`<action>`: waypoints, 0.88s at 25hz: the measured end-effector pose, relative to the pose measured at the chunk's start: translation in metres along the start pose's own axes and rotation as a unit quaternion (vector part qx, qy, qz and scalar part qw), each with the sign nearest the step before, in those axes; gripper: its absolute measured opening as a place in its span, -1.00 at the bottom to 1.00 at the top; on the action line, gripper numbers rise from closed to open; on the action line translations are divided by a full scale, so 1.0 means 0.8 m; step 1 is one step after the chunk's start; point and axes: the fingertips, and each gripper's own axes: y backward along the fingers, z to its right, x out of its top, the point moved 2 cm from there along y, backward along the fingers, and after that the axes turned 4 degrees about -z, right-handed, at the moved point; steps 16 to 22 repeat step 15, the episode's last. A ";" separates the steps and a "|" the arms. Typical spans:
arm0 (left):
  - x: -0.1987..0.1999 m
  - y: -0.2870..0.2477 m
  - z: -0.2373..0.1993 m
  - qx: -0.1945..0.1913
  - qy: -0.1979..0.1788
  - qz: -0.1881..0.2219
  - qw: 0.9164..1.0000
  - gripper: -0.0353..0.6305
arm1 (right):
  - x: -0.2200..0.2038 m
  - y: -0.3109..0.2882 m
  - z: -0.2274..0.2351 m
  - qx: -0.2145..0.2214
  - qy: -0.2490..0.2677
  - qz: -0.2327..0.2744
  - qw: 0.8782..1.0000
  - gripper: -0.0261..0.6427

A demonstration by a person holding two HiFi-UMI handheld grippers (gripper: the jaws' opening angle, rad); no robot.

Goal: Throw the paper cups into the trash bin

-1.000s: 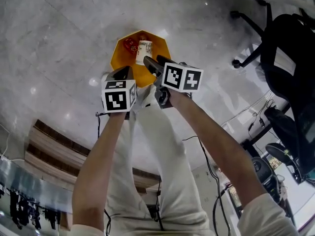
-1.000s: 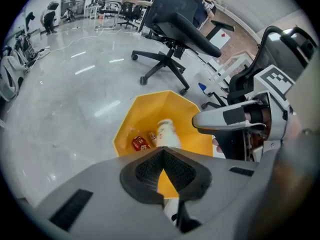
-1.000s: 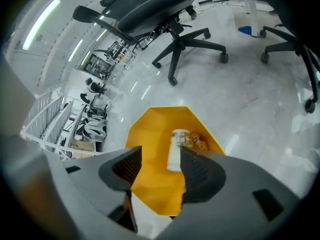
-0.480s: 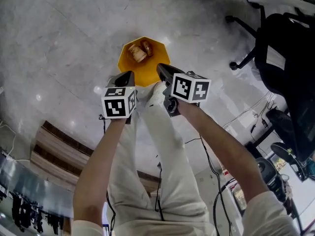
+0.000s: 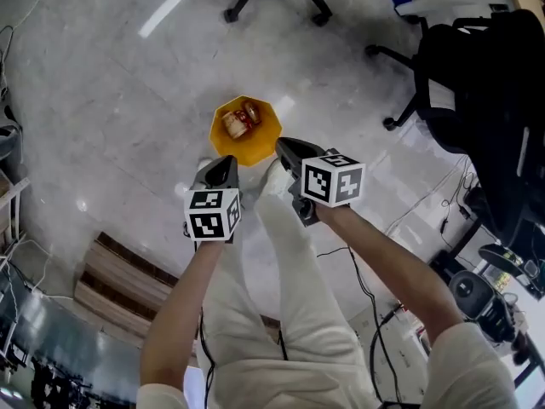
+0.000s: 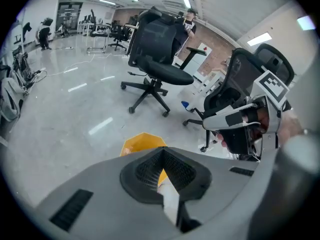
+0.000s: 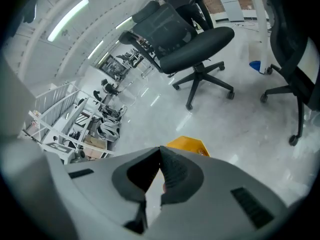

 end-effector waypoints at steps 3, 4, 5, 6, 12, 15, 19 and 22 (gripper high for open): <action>0.015 0.052 0.033 0.001 -0.002 0.008 1.000 -0.88 | 0.011 0.057 -0.032 0.008 0.033 0.001 0.999 -0.90; 0.019 0.069 0.044 0.002 0.002 0.007 1.000 -0.88 | 0.014 0.076 -0.042 0.010 0.046 0.000 0.999 -0.90; 0.025 0.088 0.056 0.000 0.004 0.007 1.000 -0.88 | 0.017 0.093 -0.052 0.013 0.059 -0.003 0.998 -0.90; 0.032 0.107 0.069 -0.005 0.002 0.009 1.000 -0.88 | 0.020 0.110 -0.064 0.016 0.071 -0.004 0.997 -0.90; 0.072 0.226 0.166 -0.037 -0.040 0.051 0.997 -0.88 | 0.020 0.223 -0.136 0.040 0.133 -0.006 0.990 -0.90; 0.079 0.285 0.215 -0.050 -0.044 0.062 0.996 -0.88 | 0.010 0.290 -0.174 0.056 0.145 -0.005 0.988 -0.90; 0.079 0.285 0.215 -0.050 -0.044 0.062 0.996 -0.88 | 0.010 0.290 -0.174 0.056 0.145 -0.005 0.988 -0.90; 0.079 0.285 0.215 -0.050 -0.044 0.062 0.996 -0.88 | 0.010 0.290 -0.174 0.056 0.145 -0.005 0.988 -0.90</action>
